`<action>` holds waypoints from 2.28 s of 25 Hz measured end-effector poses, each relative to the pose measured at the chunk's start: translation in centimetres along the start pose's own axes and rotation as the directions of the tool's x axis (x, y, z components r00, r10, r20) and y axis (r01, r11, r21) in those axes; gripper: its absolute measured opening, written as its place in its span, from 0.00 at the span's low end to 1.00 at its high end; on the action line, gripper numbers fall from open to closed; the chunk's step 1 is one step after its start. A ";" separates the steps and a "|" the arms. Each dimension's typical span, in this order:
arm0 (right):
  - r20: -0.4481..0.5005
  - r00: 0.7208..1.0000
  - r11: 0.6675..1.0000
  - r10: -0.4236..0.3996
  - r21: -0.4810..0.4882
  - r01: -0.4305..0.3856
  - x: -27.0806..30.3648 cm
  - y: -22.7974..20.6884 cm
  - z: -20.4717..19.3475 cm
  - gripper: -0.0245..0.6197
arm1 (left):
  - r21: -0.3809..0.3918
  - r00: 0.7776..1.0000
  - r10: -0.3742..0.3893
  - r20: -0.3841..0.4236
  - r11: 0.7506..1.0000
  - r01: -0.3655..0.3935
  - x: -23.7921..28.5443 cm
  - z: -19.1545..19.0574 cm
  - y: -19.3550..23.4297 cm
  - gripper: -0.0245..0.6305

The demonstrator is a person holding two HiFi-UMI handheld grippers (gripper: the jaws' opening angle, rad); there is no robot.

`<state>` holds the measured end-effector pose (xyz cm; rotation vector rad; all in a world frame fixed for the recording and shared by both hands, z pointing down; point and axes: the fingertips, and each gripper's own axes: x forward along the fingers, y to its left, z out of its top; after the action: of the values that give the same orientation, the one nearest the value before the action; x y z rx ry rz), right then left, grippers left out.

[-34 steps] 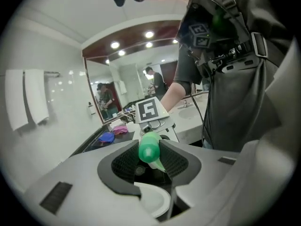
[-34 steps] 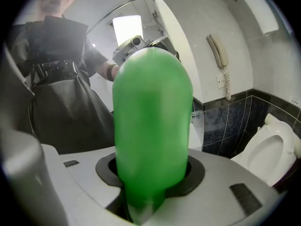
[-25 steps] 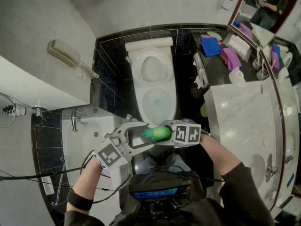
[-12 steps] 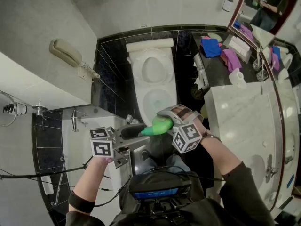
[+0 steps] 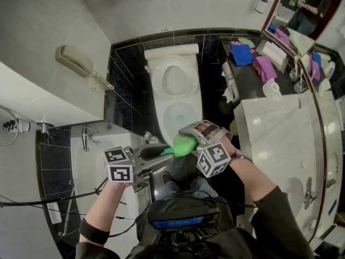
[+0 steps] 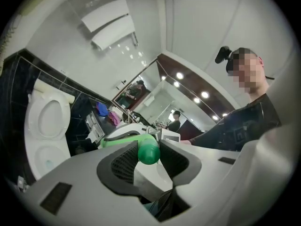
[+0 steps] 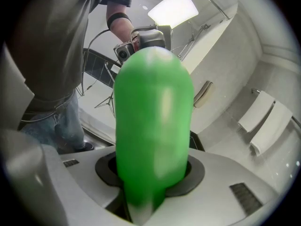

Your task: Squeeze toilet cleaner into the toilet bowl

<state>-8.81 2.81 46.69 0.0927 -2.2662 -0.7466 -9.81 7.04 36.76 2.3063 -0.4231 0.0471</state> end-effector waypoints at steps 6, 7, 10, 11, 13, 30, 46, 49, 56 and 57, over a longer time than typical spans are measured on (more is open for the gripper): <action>0.032 0.983 0.974 0.181 0.134 -0.184 0.3 2.6 0.1 0.35 | 0.222 0.995 0.049 -0.084 0.975 -0.029 0.1 -0.7 0.0 0.23; 0.050 0.972 0.956 0.231 0.176 -0.236 0.4 3.5 0.2 0.35 | 0.292 0.992 0.066 -0.111 0.956 -0.031 0.2 -1.0 0.0 0.23; 0.131 0.924 0.874 0.360 0.298 -0.383 0.5 6.0 0.7 0.35 | 0.472 0.978 0.119 -0.171 0.881 -0.025 0.5 -1.4 -0.6 0.23; 0.158 0.909 0.848 0.387 0.327 -0.418 0.5 6.6 1.0 0.35 | 0.509 0.975 0.130 -0.181 0.861 -0.021 0.7 -1.2 -1.2 0.23; 0.202 0.887 0.810 0.415 0.361 -0.462 0.5 7.2 1.4 0.35 | 0.560 0.974 0.137 -0.183 0.828 -0.011 0.9 -1.0 -1.9 0.23; 0.236 0.918 0.815 0.319 0.426 -0.393 0.1 5.8 1.0 0.35 | 0.623 0.984 0.164 -0.068 0.778 -0.086 0.5 0.2 -1.9 0.24; 0.015 0.991 0.621 -0.133 0.780 0.071 -3.4 0.5 -6.0 0.35 | 0.458 0.738 0.614 0.280 0.590 -0.665 -5.1 -1.2 9.2 0.04; -0.051 0.979 0.549 -0.196 0.822 0.152 -4.1 0.6 -7.7 0.35 | 0.427 0.698 0.660 0.280 0.565 -0.706 -5.9 -2.6 10.8 0.04; -0.132 0.956 0.425 -0.260 0.874 0.236 -5.3 2.1 -10.6 0.35 | 0.328 0.649 0.707 0.282 0.565 -0.757 -7.7 -4.9 12.8 0.04; -0.134 0.956 0.415 -0.261 0.878 0.237 -5.3 2.5 -10.8 0.35 | 0.324 0.649 0.706 0.282 0.567 -0.757 -7.7 -5.1 12.8 0.04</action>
<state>2.69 1.05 50.77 0.9562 -2.4458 0.4375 -20.63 4.60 47.98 2.3636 -1.5718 0.4573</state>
